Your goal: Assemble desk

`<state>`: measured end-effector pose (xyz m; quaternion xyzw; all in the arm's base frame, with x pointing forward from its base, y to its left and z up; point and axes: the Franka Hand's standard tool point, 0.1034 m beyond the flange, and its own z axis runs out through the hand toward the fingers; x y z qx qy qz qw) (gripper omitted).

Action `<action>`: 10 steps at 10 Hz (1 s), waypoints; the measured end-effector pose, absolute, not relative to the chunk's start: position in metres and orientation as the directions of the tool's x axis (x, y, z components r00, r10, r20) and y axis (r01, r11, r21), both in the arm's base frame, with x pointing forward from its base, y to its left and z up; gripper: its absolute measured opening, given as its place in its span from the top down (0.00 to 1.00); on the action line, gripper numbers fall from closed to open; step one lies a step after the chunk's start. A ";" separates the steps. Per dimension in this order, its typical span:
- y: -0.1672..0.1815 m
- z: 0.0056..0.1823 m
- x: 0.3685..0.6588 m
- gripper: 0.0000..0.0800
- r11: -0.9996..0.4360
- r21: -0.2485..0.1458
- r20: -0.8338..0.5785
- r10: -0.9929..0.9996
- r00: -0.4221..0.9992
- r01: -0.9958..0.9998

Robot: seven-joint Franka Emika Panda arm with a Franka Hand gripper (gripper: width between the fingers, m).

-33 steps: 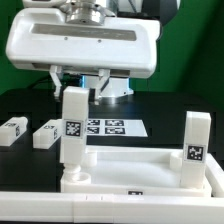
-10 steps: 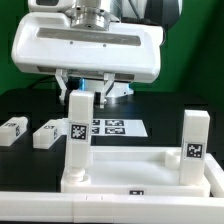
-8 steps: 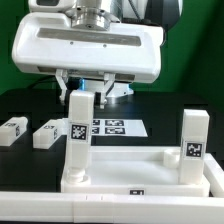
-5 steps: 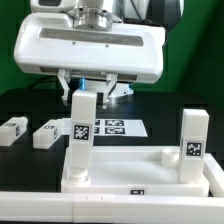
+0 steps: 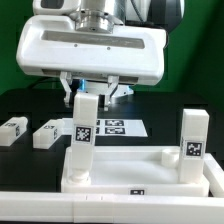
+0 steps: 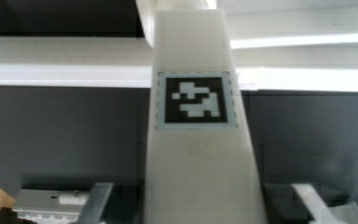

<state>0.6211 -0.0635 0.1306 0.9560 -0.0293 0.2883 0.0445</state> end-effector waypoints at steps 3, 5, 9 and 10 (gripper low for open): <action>-0.065 0.127 0.618 0.64 -0.994 0.070 0.549 -0.031 0.835 -0.082; -0.065 0.124 0.617 0.64 -0.994 0.071 0.546 -0.031 0.837 -0.083; -0.067 0.123 0.620 0.64 -0.993 0.083 0.579 -0.023 0.815 -0.086; -0.067 0.123 0.621 0.64 -0.992 0.087 0.589 -0.020 0.808 -0.087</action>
Offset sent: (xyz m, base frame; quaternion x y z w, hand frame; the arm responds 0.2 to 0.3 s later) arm -0.0019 -0.0017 -0.0049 0.0035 0.0059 -0.0084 0.9999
